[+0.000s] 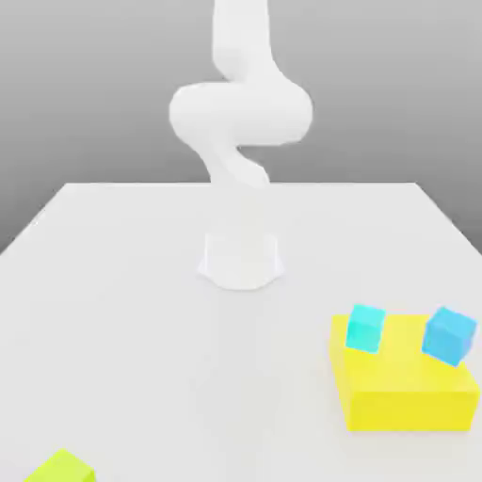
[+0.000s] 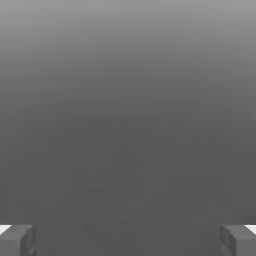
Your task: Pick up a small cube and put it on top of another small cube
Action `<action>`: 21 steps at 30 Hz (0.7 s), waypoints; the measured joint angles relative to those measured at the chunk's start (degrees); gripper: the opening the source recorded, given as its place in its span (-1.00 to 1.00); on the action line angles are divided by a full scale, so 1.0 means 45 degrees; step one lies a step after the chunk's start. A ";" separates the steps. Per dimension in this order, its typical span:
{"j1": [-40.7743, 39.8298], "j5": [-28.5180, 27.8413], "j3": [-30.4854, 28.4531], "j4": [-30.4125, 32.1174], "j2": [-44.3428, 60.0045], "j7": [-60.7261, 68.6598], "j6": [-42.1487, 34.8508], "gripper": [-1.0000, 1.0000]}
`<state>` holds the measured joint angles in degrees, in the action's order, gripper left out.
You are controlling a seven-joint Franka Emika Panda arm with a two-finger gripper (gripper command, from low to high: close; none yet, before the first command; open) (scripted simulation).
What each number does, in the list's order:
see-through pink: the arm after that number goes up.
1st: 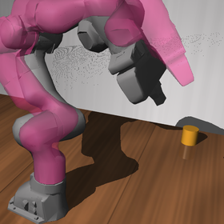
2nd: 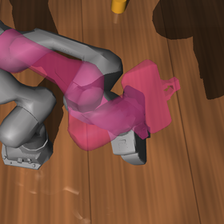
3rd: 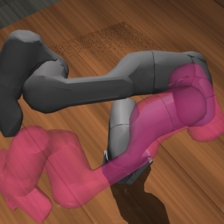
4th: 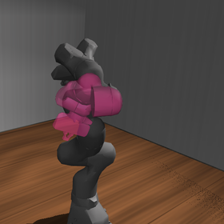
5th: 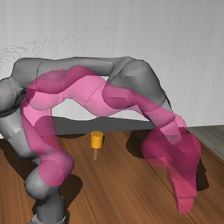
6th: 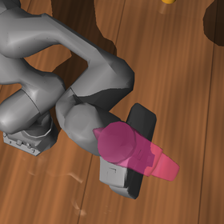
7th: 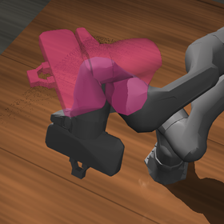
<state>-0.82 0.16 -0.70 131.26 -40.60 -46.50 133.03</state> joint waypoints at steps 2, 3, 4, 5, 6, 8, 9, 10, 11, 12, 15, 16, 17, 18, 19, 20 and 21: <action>-0.0147 0.0031 -0.0142 -0.0098 0.0983 -0.0123 0.0234 0.00; -0.0215 0.0047 -0.0213 -0.0145 0.1454 -0.0181 0.0347 0.00; -0.0282 0.0065 -0.0286 -0.0191 0.1920 -0.0237 0.0458 0.00; -0.0342 0.0081 -0.0364 -0.0238 0.2383 -0.0293 0.0568 0.00; -0.0406 0.0102 -0.0440 -0.0284 0.2845 -0.0346 0.0679 0.00; -0.0534 0.0155 -0.0594 -0.0376 0.3767 -0.0444 0.0899 0.00; -0.0596 0.0184 -0.0674 -0.0421 0.4228 -0.0491 0.1009 0.00; -0.0658 0.0218 -0.0755 -0.0467 0.4689 -0.0535 0.1119 0.00; -0.0718 0.0254 -0.0838 -0.0513 0.5150 -0.0577 0.1229 0.00; -0.0781 0.0295 -0.0919 -0.0559 0.5612 -0.0615 0.1339 0.00; -0.0960 0.0442 -0.1170 -0.0697 0.6997 -0.0714 0.1668 0.00; -0.1028 0.0500 -0.1251 -0.0744 0.7460 -0.0741 0.1777 0.00; -0.1149 0.0563 -0.1327 -0.0790 0.7923 -0.0764 0.1886 0.00; -0.1242 0.0630 -0.1390 -0.0836 0.8386 -0.0784 0.1995 0.00; -0.1369 0.0700 -0.1444 -0.0882 0.8850 -0.0803 0.2104 0.00; -0.1500 0.0770 -0.1483 -0.0929 0.9314 -0.0822 0.2212 0.00; -0.1590 0.0831 -0.1516 -0.0975 0.9777 -0.0847 0.2322 0.00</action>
<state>-7.97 3.90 -7.52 126.87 3.39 -50.31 143.47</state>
